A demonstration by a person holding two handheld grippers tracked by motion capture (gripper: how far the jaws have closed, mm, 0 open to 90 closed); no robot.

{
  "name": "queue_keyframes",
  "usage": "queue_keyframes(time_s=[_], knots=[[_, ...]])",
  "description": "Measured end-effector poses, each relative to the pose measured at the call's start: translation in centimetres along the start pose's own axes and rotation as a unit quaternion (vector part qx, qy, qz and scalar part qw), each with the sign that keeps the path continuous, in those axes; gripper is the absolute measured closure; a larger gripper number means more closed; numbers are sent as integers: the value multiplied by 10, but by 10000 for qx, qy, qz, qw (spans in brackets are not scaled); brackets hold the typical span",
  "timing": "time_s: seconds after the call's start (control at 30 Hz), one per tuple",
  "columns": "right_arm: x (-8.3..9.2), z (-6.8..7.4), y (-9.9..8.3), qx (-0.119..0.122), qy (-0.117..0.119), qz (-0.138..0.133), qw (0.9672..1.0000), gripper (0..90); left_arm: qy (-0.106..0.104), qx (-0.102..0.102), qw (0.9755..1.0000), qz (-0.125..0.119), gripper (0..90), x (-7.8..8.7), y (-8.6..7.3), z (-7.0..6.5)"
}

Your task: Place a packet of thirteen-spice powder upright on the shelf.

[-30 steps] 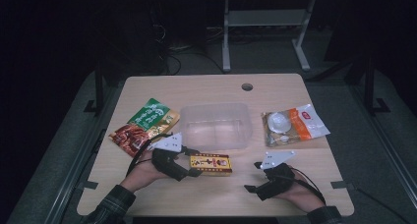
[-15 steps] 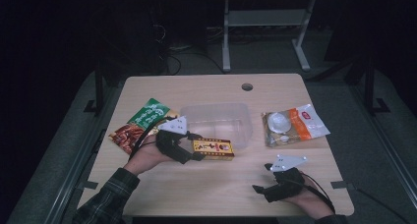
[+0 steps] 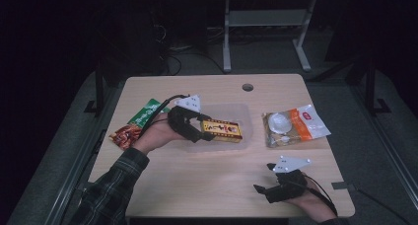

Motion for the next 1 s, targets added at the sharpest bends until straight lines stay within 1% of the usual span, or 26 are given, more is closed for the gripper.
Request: queue_keyframes(time_s=[0.1,0.13,0.17,0.23,0.27,0.4,0.47,0.57,0.63,0.67,0.73,0.9,0.93,1.0], knots=[[-2,2,2,64,41,-33,10000,134,28,-57,10000,35,319,-2,9,8],[-2,2,3,72,66,-62,9999,134,37,-98,9999,70,319,-3,11,11],[-2,3,4,49,93,-83,9999,134,36,-98,9999,59,319,-4,13,14],[-3,4,5,62,129,-97,9999,134,42,-116,9999,117,319,-8,17,20],[-3,5,5,70,145,-106,9998,134,56,-164,9997,145,318,-10,19,24],[-3,5,4,61,177,-91,9998,134,60,-77,9998,183,319,-17,23,36],[-3,5,3,52,192,-97,9998,134,55,-50,9995,309,318,-22,24,43],[-3,5,4,57,200,-113,9997,134,20,-23,9994,333,318,-26,24,46],[-4,4,5,84,201,-118,9997,134,32,-10,9995,330,318,-28,24,47],[-4,5,5,95,209,-120,9997,134,8,33,9993,362,318,-31,22,49],[-4,6,5,83,219,-127,9996,135,31,82,9992,396,318,-34,20,51],[-2,4,6,77,210,-200,9995,137,22,53,9991,413,317,-39,17,56],[-2,4,6,78,210,-192,9996,137,-6,94,9991,402,317,-40,17,56],[-3,4,6,73,225,-171,9996,137,-66,86,9990,440,316,-43,15,56]])
Point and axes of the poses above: each handheld gripper's, and its own axes: x roughly backward along the jaws, y roughly out of its top, z roughly to its left, the point moved 9 cm from there along -x, roughly forward along the jaws, and after that the axes turned 2 degrees about y, right-handed, at the moved point
